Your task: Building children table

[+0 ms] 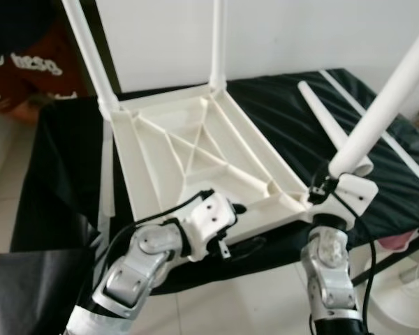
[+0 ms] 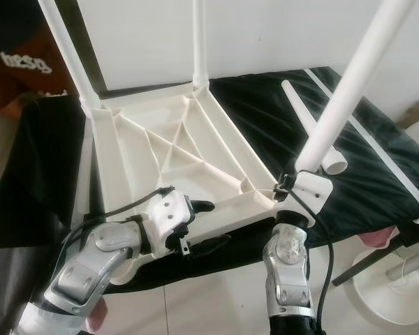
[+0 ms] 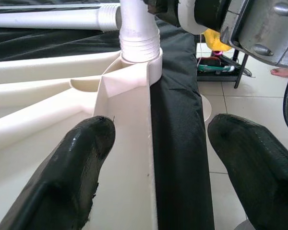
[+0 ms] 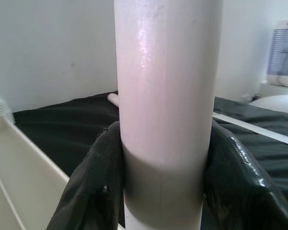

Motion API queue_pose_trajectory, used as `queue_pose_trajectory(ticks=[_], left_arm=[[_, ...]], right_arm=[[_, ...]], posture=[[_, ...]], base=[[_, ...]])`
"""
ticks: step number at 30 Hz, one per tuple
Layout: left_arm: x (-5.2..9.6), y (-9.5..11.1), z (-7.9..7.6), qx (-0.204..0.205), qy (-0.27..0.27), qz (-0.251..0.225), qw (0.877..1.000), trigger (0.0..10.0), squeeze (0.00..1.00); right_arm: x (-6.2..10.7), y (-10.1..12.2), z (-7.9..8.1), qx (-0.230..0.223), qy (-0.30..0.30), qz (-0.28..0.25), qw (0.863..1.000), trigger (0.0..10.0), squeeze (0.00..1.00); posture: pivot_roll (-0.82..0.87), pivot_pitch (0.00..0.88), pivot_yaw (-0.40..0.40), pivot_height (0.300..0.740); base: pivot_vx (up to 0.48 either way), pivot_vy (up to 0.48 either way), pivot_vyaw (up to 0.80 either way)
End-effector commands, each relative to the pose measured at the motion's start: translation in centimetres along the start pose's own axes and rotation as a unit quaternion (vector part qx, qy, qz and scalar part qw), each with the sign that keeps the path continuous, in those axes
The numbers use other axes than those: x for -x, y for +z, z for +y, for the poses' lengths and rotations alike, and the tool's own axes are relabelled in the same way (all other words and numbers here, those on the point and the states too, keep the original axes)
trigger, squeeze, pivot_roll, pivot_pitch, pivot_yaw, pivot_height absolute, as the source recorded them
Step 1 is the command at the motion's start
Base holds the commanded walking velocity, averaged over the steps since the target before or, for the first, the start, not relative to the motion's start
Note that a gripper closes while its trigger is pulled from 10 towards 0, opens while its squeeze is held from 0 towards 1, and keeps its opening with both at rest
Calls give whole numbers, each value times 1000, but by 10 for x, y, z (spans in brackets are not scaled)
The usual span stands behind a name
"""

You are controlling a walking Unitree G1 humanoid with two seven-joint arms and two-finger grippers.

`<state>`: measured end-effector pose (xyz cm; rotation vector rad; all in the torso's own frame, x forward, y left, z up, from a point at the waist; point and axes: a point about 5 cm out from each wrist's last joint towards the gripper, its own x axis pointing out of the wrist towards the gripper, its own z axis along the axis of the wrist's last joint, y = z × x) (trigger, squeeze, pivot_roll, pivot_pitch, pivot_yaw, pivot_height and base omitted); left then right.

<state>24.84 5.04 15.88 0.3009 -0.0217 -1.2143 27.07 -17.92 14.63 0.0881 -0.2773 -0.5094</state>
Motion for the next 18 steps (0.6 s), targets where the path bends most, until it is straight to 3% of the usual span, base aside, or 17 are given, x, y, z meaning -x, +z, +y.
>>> queue_pose_trajectory(ticks=[1, 8, 16, 17, 18], left_arm=[[0, 1, 1, 1, 8, 2, 1000, 10000, 0], [0, 1, 2, 1, 12, 1, 1000, 10000, 0], [-1, 1, 3, 2, 15, 1, 1000, 10000, 0], [-1, 1, 3, 2, 16, 0, 1000, 10000, 0], [-1, 1, 3, 2, 16, 0, 1000, 10000, 0]], right_arm=[[17, -49, -30, 28, -107, 142, 984, 10000, 0], [11, -50, -40, 28, -158, 146, 976, 10000, 0], [7, -46, -37, 23, -146, 131, 980, 10000, 0], [6, -44, -35, 11, -132, 124, 983, 10000, 1000], [6, -44, -35, 11, -132, 124, 983, 10000, 1000]], posture=[[-22, 69, 23, 740], [-16, 72, 20, 740], [-16, 74, 16, 740], [-17, 73, 15, 740], [-17, 73, 15, 740]], base=[[0, 0, 0], [0, 0, 0], [0, 0, 0], [0, 0, 0], [0, 0, 0]])
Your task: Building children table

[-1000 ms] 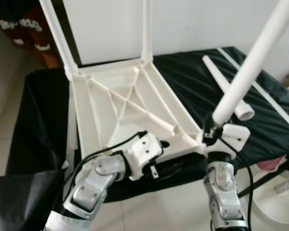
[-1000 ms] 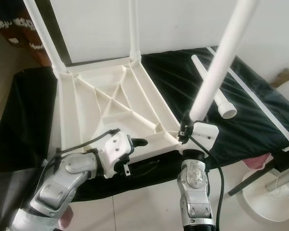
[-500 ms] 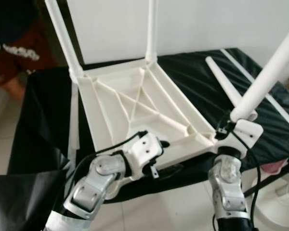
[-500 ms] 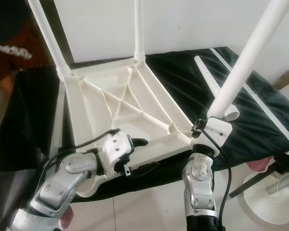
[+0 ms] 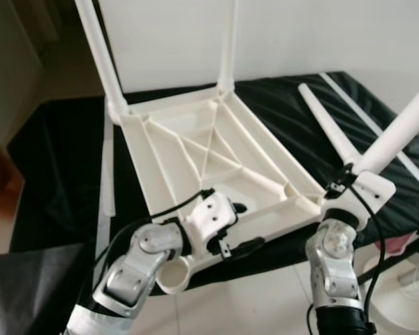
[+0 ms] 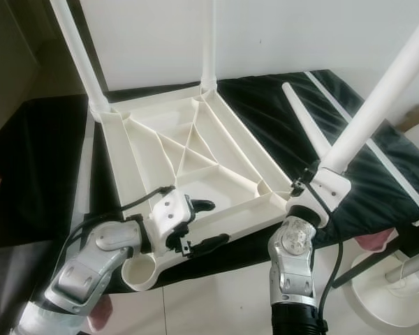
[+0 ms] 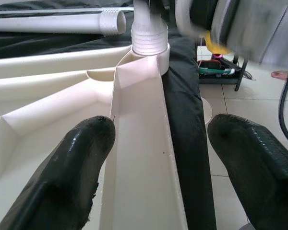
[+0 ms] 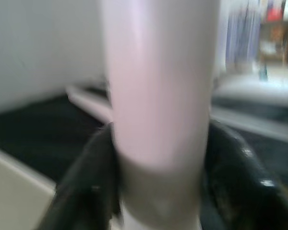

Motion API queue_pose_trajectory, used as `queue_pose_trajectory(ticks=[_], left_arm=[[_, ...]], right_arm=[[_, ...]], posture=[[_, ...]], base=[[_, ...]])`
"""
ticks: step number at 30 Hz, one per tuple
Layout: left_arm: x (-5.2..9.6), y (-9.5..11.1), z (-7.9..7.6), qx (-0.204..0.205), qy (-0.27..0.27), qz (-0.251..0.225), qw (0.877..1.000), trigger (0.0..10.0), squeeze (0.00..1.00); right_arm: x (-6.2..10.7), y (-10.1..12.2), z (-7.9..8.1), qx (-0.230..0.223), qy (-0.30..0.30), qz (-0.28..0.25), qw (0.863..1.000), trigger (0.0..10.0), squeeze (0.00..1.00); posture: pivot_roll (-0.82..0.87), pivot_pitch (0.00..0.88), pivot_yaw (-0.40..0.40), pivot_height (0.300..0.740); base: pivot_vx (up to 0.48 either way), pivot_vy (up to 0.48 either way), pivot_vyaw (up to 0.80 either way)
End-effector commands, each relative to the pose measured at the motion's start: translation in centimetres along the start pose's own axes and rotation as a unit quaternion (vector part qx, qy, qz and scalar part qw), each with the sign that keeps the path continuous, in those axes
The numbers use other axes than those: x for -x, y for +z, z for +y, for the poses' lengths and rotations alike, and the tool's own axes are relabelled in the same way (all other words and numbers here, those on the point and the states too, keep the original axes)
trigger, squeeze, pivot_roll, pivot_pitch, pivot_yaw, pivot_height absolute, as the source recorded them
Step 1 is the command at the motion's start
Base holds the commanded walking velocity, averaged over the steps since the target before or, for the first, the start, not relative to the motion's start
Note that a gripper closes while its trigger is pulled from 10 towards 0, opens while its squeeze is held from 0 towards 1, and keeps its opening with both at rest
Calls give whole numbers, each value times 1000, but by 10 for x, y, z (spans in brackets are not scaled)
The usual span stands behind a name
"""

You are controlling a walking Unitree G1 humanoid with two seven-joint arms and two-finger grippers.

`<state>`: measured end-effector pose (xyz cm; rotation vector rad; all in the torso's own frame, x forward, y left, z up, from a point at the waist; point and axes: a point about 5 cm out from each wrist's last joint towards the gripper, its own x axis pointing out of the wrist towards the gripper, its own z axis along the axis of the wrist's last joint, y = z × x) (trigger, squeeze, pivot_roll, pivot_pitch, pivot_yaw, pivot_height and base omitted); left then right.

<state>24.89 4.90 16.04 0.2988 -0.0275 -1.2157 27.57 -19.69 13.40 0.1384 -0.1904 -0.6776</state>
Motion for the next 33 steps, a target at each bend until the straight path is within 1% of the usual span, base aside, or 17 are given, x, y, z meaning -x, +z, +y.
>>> queue_pose_trajectory(ticks=[1, 3, 7, 15, 16, 17, 18, 19, 21, 23, 24, 25, 26, 27, 29, 32, 33], left_arm=[[0, 0, 2, 3, 16, 3, 1000, 10000, 0], [-1, 0, 2, 5, 17, 2, 1000, 10000, 0], [-2, 0, 2, 5, 18, 1, 1000, 10000, 0], [-2, 0, 2, 5, 18, -1, 1000, 10000, 0], [-3, 0, 2, 4, 18, -1, 1000, 10000, 0], [-3, 0, 2, 4, 18, -1, 1000, 10000, 0], [-3, 0, 2, 4, 18, -1, 1000, 10000, 0], [-3, 1, 3, 3, 18, -2, 1000, 10000, 0], [-3, 1, 3, 3, 17, -2, 1000, 10000, 0], [-4, -1, 3, -5, 20, 4, 1000, 10000, 0], [-4, -1, 3, -5, 20, 4, 1000, 10000, 0], [-5, -2, 3, -8, 22, 7, 1000, 10000, 0], [-5, -2, 3, -8, 22, 7, 1000, 10000, 0], [-9, -3, 3, -11, 31, 11, 999, 10000, 0], [-10, -2, 3, -13, 37, 11, 999, 10000, 0], [-11, -2, 4, -14, 38, 10, 999, 10000, 0], [-14, -2, 7, -34, 65, 11, 997, 10000, 0]], right_arm=[[9, -32, -23, 18, -46, 82, 995, 10000, 1000], [7, -23, -21, 5, -19, 53, 998, 10000, 1000], [2, -13, -20, 7, 25, 16, 1000, 10000, 1000], [-12, -3, -31, 24, 99, -9, 995, 10000, 1000], [-16, -2, -32, 26, 118, -8, 993, 10000, 455], [-19, -1, -32, 25, 141, -4, 990, 10000, 82], [-19, -1, -32, 25, 141, -4, 990, 10000, 82], [-20, -1, -32, 23, 155, 0, 988, 10000, 0], [-24, 2, -33, 24, 178, -4, 984, 10000, 0], [-32, 12, -34, 32, 226, -22, 973, 10000, 0], [-32, 12, -34, 32, 226, -22, 973, 10000, 0], [-35, 14, -33, 31, 259, -22, 965, 10000, 0], [-35, 14, -33, 31, 259, -22, 965, 10000, 0], [-37, 15, -30, 33, 325, -9, 945, 10000, 0], [-38, 16, -28, 40, 360, -6, 932, 10000, 0], [-38, 17, -28, 48, 370, -13, 928, 10000, 0], [-40, 17, -28, 43, 407, 6, 912, 10000, 0]], posture=[[-17, 73, 15, 740], [-18, 71, 12, 740], [-22, 71, 11, 740], [-29, 67, 12, 740], [-29, 67, 12, 740], [-29, 67, 11, 740], [-29, 67, 11, 740], [-31, 67, 13, 740], [-31, 67, 13, 740], [-35, 66, 16, 740], [-35, 66, 16, 740], [-36, 65, 17, 740], [-36, 65, 17, 740], [-37, 66, 20, 740], [-36, 65, 21, 740], [-36, 65, 21, 740], [-37, 64, 24, 740]], base=[[0, 0, 0], [0, 0, 0], [0, 0, 0], [0, 0, 0], [0, 0, 0], [0, 0, 0], [0, 0, 0], [0, 0, 0], [0, 0, 0], [0, 0, 0], [0, 0, 0], [0, 0, 0], [0, 0, 0], [0, 0, 0], [0, 0, 0], [0, 0, 0], [0, 0, 0]])
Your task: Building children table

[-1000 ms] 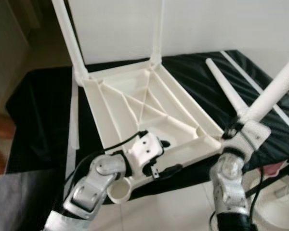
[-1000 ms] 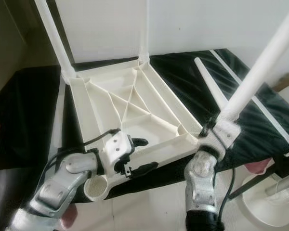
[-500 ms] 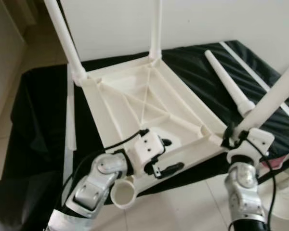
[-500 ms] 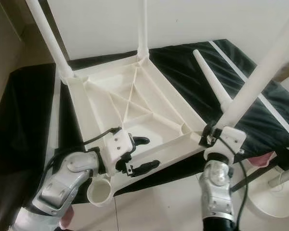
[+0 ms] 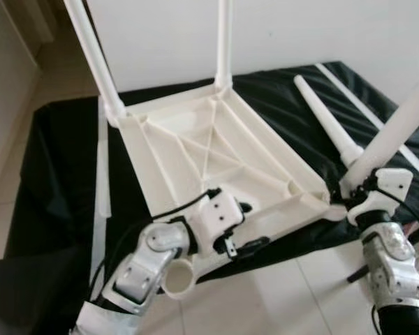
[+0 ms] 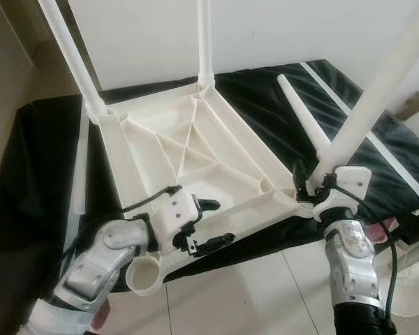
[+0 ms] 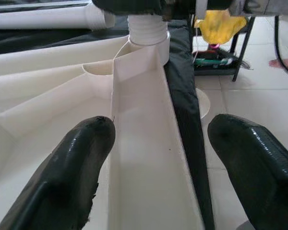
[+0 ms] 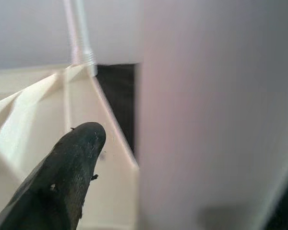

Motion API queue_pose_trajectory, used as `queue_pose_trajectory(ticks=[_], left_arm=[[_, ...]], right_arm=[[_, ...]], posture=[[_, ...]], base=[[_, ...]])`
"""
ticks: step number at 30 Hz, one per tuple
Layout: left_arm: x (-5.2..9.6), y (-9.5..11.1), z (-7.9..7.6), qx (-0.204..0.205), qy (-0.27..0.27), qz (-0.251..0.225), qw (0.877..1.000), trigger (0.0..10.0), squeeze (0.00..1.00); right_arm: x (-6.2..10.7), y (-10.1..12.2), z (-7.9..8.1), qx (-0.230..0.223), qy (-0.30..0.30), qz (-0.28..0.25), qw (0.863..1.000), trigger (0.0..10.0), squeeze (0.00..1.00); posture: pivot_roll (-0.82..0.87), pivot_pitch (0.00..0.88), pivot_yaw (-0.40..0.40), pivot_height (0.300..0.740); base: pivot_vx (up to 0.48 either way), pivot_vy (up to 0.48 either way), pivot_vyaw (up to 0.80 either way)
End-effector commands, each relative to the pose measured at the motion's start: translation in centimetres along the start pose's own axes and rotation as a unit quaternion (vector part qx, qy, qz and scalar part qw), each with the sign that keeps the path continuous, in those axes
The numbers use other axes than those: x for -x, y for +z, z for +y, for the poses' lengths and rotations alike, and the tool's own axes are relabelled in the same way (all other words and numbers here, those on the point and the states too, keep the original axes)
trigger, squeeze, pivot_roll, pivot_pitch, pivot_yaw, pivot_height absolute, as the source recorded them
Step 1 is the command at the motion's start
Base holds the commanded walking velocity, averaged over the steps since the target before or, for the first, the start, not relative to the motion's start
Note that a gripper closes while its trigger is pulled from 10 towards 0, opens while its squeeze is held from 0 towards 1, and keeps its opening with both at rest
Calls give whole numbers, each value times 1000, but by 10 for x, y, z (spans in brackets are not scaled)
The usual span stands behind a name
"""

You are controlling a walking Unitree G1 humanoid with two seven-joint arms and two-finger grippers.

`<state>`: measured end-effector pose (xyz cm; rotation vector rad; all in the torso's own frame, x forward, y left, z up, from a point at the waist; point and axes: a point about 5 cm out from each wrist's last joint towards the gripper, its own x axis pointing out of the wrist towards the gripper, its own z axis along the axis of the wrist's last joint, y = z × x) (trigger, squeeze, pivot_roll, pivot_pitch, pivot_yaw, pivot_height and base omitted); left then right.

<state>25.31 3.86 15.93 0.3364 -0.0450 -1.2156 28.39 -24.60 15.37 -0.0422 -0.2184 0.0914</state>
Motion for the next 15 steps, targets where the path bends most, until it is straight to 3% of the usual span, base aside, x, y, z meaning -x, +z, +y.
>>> queue_pose_trajectory(ticks=[1, 15], left_arm=[[-4, -2, 7, -16, 72, 10, 997, 10000, 0], [-12, 1, 12, -32, 97, 14, 995, 10000, 0]], right_arm=[[-2, -4, 2, -13, 50, 22, 998, 10000, 0], [-19, -8, 8, -2, 173, 55, 983, 10000, 0]], posture=[[-39, 62, 28, 740], [-35, 49, 35, 740]], base=[[0, 0, 0], [0, 0, 0]])
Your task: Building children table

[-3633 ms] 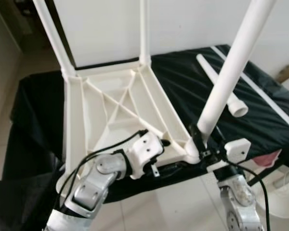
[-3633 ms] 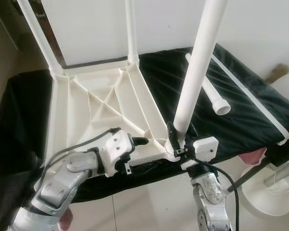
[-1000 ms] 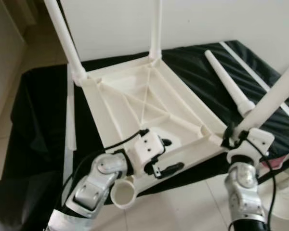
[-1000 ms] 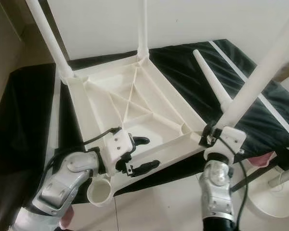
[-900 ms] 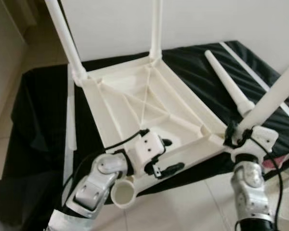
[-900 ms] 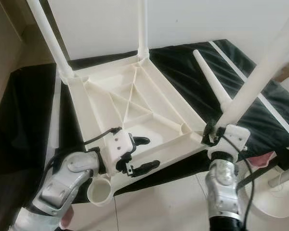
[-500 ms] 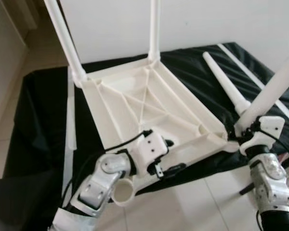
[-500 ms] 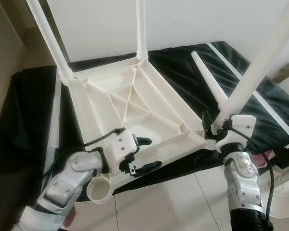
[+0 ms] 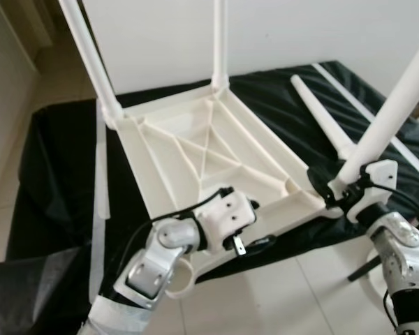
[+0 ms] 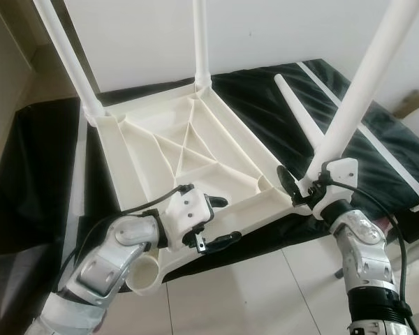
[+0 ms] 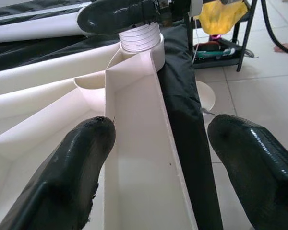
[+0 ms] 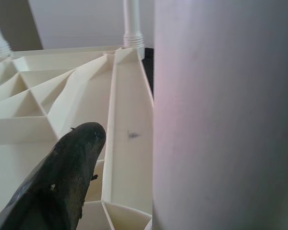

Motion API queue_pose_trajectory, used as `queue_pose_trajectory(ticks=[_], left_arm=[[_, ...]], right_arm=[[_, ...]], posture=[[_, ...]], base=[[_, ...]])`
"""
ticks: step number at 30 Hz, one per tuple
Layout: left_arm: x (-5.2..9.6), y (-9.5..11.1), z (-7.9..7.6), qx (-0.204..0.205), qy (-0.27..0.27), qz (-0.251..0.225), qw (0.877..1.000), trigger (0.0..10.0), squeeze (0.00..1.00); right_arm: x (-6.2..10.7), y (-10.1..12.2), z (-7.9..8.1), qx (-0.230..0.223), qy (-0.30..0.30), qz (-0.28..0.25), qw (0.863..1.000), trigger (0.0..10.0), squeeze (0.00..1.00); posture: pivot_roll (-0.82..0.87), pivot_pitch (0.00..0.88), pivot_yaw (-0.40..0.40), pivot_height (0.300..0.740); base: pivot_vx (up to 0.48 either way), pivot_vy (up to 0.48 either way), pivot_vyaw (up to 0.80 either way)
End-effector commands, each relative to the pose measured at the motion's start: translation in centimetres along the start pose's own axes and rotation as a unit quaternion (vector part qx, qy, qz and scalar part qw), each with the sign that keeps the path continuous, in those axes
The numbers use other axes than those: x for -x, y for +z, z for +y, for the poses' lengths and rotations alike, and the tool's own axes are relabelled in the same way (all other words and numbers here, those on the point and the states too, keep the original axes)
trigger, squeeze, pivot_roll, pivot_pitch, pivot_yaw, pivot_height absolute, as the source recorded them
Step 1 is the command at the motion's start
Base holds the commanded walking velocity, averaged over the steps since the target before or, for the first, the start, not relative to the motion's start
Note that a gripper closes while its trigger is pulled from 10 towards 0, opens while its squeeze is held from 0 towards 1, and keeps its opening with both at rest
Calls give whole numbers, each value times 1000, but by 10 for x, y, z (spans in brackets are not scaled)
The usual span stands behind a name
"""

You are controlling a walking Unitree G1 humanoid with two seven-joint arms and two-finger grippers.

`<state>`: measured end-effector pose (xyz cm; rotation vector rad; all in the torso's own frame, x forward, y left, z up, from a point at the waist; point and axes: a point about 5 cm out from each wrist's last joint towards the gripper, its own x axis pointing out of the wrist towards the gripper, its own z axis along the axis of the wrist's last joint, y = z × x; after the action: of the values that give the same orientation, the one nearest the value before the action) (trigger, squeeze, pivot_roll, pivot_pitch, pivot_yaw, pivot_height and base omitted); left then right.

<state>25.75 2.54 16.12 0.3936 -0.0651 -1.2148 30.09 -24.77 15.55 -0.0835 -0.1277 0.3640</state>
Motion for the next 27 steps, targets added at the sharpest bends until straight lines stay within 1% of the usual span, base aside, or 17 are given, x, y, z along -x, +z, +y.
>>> queue_pose_trajectory(ticks=[1, 3, 4, 5, 10, 16, 17, 19, 20, 21, 24, 27], left_arm=[[1, -4, 11, -4, 98, 10, 995, 10000, 0], [1, -4, 12, -6, 99, 11, 995, 10000, 0], [1, -4, 13, -7, 103, 11, 995, 10000, 0], [2, -4, 14, -7, 105, 11, 994, 10000, 0], [3, -4, 13, -4, 110, 12, 994, 10000, 0], [4, -5, 12, -3, 109, 12, 994, 10000, 0], [5, -5, 12, -2, 108, 13, 994, 10000, 0], [5, -5, 12, -2, 108, 13, 994, 10000, 0], [5, -5, 13, -3, 108, 13, 994, 10000, 0], [5, -5, 13, -3, 108, 13, 994, 10000, 0], [6, -6, 15, -2, 108, 13, 994, 10000, 0], [7, -7, 15, -1, 107, 13, 994, 10000, 0]], right_arm=[[-5, -5, 10, -6, 36, 13, 999, 10000, 0], [-7, -6, 10, -2, 41, 15, 999, 10000, 0], [-7, -8, 9, -1, 43, 19, 999, 3843, 0], [-6, -10, 8, 0, 40, 22, 999, 0, 0], [-4, -15, 6, -8, 29, 27, 999, 0, 0], [-2, -20, 8, -19, 26, 30, 999, 0, 0], [-2, -22, 9, -23, 21, 31, 999, 745, 0], [-2, -22, 9, -23, 21, 31, 999, 745, 0], [-1, -24, 10, -29, 14, 35, 999, 10000, 0], [-1, -24, 10, -29, 14, 35, 999, 10000, 0], [-1, -29, 11, -42, -14, 44, 998, 10000, 0], [-1, -29, 11, -50, -23, 39, 998, 10000, 0]], posture=[[-35, 49, 35, 740], [-30, 47, 30, 740], [-22, 44, 25, 740], [-18, 43, 20, 740], [-11, 42, 15, 740], [-11, 41, 16, 740], [-13, 41, 17, 740], [-13, 41, 17, 740], [-13, 41, 17, 740], [-13, 41, 17, 740], [-21, 44, 21, 740], [-21, 45, 22, 740]], base=[[0, 0, 0], [0, 0, 0], [0, 0, 0], [0, 0, 0], [0, 0, 0], [0, 0, 0], [0, 0, 0], [0, 0, 0], [0, 0, 0], [0, 0, 0], [0, 0, 0], [0, 0, 0]])
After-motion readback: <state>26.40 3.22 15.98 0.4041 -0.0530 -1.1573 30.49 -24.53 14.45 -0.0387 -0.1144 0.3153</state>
